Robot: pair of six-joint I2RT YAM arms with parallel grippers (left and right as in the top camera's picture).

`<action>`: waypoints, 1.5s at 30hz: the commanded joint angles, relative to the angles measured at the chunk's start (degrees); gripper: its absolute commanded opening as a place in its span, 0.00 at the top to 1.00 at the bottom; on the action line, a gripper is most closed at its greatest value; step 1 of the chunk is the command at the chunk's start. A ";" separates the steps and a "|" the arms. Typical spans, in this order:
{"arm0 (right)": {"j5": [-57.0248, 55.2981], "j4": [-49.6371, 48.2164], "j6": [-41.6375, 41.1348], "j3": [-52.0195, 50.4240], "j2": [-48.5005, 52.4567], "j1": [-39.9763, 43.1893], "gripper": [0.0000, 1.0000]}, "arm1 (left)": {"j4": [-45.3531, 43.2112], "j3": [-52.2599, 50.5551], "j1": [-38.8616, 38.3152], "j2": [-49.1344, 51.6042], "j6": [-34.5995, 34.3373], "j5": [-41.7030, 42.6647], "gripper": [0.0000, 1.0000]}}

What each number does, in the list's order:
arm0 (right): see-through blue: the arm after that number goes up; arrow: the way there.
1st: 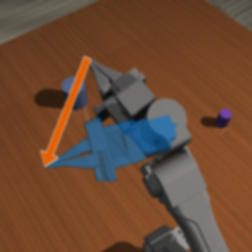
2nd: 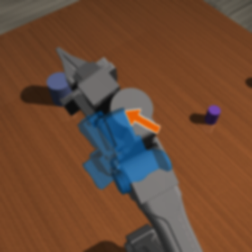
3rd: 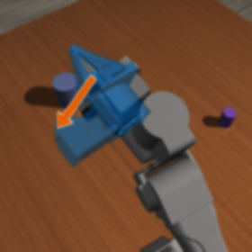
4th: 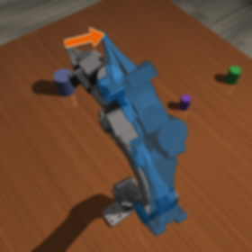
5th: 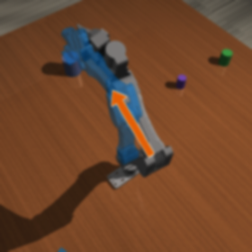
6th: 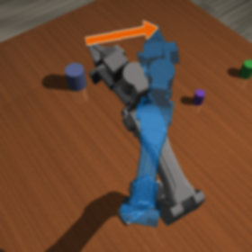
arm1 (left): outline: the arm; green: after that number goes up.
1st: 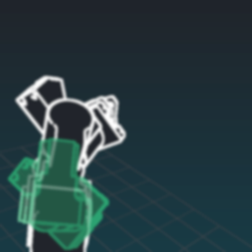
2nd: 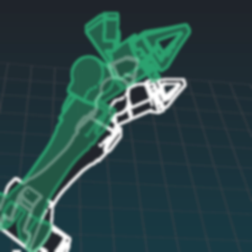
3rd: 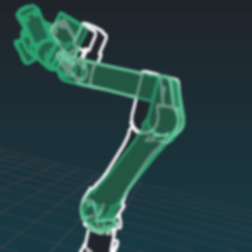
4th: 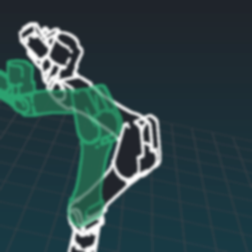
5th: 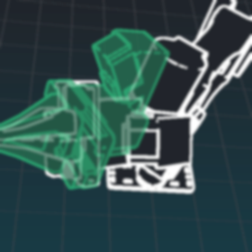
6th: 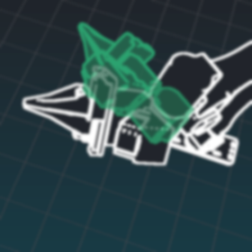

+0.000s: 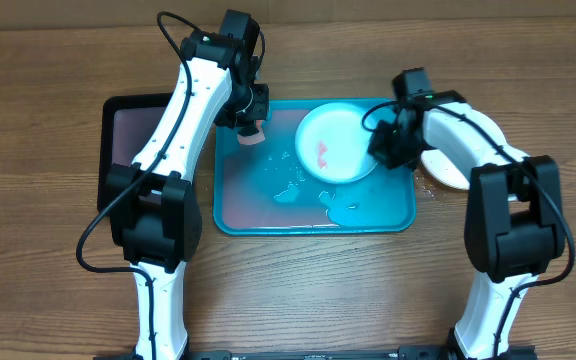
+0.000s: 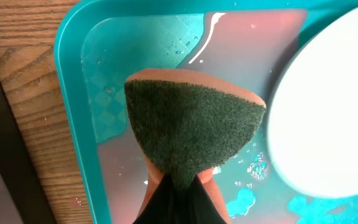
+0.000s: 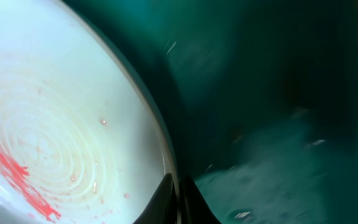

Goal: Clean dirty plates on tray and stack at the side
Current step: 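Move the right gripper to the blue plate and grip its rim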

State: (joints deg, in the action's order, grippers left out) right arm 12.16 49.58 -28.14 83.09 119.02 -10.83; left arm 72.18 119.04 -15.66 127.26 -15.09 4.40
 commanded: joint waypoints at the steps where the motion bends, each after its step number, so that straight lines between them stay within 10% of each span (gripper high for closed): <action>1: 3.15 1.60 4.63 0.63 0.57 -3.85 0.96 | -0.28 0.94 -0.13 -0.04 -0.81 -0.37 0.96; 15: 3.30 -1.14 19.56 2.82 0.57 -7.82 0.54 | -0.46 0.94 -0.13 -0.04 -0.81 -0.35 0.96; 38: -1.84 -12.87 21.03 2.75 2.97 -7.69 0.59 | -0.44 0.94 -0.13 -0.04 -0.81 -0.35 0.96; 45: -1.81 -13.05 20.02 2.75 2.99 -7.89 0.85 | -0.26 0.94 -0.13 -0.04 -0.81 -0.35 0.96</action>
State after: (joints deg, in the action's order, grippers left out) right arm 10.57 36.88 -6.81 84.49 121.30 -18.74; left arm 71.99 119.04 -15.66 127.26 -15.09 4.40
